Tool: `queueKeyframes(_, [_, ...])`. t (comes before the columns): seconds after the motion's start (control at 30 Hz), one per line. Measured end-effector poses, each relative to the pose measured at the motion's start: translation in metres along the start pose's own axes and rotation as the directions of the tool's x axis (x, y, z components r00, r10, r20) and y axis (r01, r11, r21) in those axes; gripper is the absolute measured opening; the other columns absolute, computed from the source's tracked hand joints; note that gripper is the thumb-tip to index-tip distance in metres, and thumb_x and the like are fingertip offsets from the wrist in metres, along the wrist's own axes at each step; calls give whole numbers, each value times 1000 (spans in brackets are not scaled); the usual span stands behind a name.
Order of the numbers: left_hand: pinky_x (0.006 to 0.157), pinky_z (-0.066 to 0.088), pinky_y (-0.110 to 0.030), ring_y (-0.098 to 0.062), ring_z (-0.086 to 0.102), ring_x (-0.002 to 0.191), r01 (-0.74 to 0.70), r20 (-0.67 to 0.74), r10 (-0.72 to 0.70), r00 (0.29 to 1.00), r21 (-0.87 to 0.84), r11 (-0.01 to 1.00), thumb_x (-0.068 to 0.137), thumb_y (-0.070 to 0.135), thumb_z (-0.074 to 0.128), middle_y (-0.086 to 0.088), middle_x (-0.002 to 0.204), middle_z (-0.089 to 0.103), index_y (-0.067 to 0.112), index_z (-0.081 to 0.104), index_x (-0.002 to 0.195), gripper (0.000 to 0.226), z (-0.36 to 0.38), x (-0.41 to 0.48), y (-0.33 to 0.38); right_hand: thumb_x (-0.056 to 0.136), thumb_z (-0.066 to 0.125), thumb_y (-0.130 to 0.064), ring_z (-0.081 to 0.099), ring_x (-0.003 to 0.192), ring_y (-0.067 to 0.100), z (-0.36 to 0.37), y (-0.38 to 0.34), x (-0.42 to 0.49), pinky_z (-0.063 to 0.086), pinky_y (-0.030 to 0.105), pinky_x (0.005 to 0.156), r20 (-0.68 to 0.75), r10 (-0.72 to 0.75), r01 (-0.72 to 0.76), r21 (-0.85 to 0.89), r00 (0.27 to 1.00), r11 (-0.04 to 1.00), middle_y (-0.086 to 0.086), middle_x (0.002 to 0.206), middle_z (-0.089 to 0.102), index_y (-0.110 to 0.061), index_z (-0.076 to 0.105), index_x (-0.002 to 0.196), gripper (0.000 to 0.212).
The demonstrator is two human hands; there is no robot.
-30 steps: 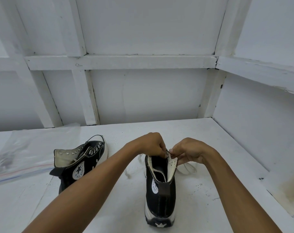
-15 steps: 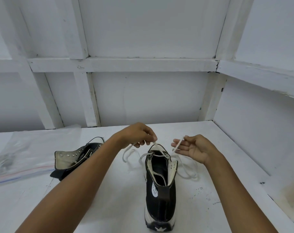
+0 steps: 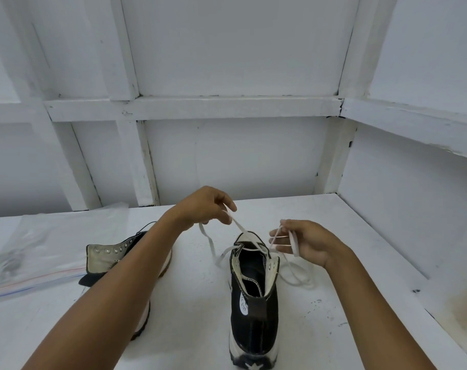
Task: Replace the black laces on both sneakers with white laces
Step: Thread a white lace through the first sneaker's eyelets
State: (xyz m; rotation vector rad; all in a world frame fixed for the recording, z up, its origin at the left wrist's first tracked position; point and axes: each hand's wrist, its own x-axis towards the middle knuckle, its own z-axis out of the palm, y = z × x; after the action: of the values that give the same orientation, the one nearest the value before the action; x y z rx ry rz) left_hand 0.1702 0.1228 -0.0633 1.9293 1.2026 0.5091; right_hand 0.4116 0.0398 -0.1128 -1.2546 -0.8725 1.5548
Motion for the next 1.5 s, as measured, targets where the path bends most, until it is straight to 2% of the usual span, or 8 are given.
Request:
queueKeyframes(0.17, [59,43,-19,-10,58,71,-24,-201,77,977,257,966,87,9,68,7,78,65,17,73,94,12,8,6,-5,99,45,-20,47,43,15,0,2,4,48,25,47,-19,67,-58,300,998,952,4,54,49,-12,46,65,35])
queueKeyframes(0.27, [54,38,-22,-11,54,66,-16,-333,92,938,223,975,94,20,59,3,78,68,13,73,87,17,8,8,-6,99,51,-27,22,34,6,-5,6,5,18,17,34,-65,109,-105,61,992,993,-2,53,40,-16,42,71,31])
queueKeyframes(0.4, [48,32,-22,-13,43,53,45,-220,-86,972,-186,982,101,43,50,-5,75,74,9,73,87,44,2,0,0,96,61,-30,24,42,7,1,6,-6,18,19,41,-70,151,-165,-511,986,844,1,67,55,-9,61,87,24])
queueKeyframes(0.5, [50,35,-23,-13,44,52,132,-84,-142,986,-123,984,100,62,35,-7,70,72,7,73,90,68,4,-5,0,98,57,-24,23,44,7,6,3,-13,17,21,45,19,183,-131,-629,983,766,-9,49,53,-11,61,72,30])
queueKeyframes(0.67, [56,51,-26,-15,57,58,154,4,-154,988,-62,986,94,61,50,-6,69,64,3,74,91,63,8,-7,-5,97,56,-17,51,56,10,5,5,-4,28,18,40,-47,81,-92,-373,996,923,7,78,68,-9,60,72,27])
queueKeyframes(0.83, [72,59,-26,-12,67,73,3,105,5,994,-75,997,85,-9,64,-11,86,66,0,69,105,22,5,-8,-14,100,47,-20,71,67,26,3,3,0,28,17,30,-71,55,-45,139,996,989,17,81,73,-13,51,66,35])
queueKeyframes(1.17, [63,56,-28,-2,60,63,-114,-89,129,988,156,981,85,-4,60,7,81,70,19,71,91,27,11,1,-21,94,62,-38,26,45,7,2,8,-5,19,19,43,-80,153,-168,-649,985,742,-6,58,43,-18,68,78,26])
queueKeyframes(1.5, [63,44,-24,-7,51,61,-141,-19,153,988,300,943,87,14,68,12,68,58,22,69,88,8,26,2,-22,101,48,-20,69,68,16,-2,11,2,36,23,46,-1,130,-129,-182,991,975,11,85,71,-11,54,64,38])
